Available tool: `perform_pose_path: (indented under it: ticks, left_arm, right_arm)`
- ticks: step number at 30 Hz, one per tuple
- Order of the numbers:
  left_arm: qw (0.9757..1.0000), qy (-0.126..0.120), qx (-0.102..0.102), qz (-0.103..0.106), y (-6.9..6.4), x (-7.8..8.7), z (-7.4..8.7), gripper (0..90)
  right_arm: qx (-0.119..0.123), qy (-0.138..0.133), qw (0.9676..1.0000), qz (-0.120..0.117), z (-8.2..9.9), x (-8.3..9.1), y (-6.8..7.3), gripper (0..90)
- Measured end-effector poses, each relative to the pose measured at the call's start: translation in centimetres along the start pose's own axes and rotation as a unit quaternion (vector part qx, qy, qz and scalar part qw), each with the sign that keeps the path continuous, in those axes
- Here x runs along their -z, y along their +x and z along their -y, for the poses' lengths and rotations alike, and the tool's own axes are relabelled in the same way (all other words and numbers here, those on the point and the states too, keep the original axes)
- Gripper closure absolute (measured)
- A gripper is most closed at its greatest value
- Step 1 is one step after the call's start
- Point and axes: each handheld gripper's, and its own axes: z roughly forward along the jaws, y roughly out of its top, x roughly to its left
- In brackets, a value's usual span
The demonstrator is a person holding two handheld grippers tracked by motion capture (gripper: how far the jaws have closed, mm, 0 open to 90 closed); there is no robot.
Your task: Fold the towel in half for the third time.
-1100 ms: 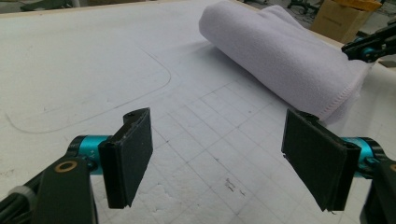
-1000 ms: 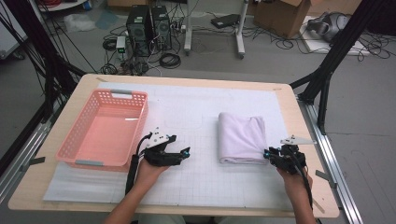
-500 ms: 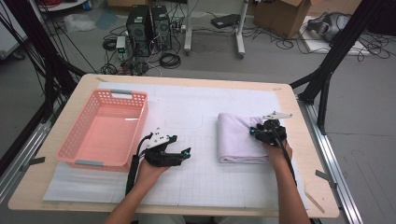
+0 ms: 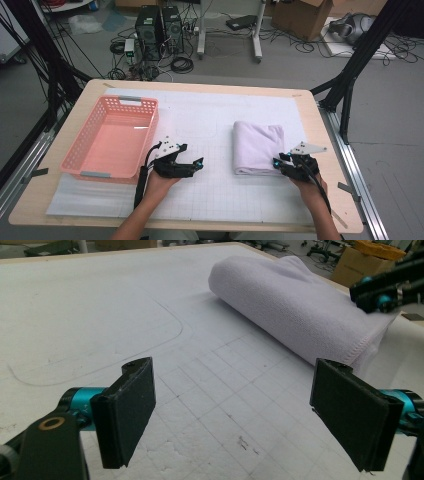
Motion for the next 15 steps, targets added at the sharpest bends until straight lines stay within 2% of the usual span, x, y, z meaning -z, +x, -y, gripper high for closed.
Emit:
perform_pose_path:
  ticks: [5,8,10,14,15]
  left_arm:
    - [1.0,-0.005,-0.004,0.001,0.0,0.1,-0.2,18.8]
    - [0.9999,-0.012,-0.002,0.001,0.0,0.2,-0.3,18.7]
    - [0.9999,-0.015,-0.003,0.005,0.0,0.3,-0.3,18.8]
    - [0.9998,-0.02,-0.006,0.004,0.0,0.4,-0.5,18.9]
    - [0.9998,-0.021,-0.007,0.003,0.0,0.5,-0.5,18.9]
  right_arm:
    - [-0.03,-0.03,0.999,0.013,1.4,1.9,-0.5,57.9]
    - [-0.053,-0.06,0.9966,0.02,1.6,3.2,-1.0,51.2]
    - [-0.06,-0.064,0.9958,0.028,1.9,3.7,-1.3,45.3]
    - [-0.046,-0.057,0.9966,0.039,2.3,3.6,-1.6,26.1]
    - [-0.047,-0.057,0.9965,0.038,2.3,3.6,-1.7,24.6]
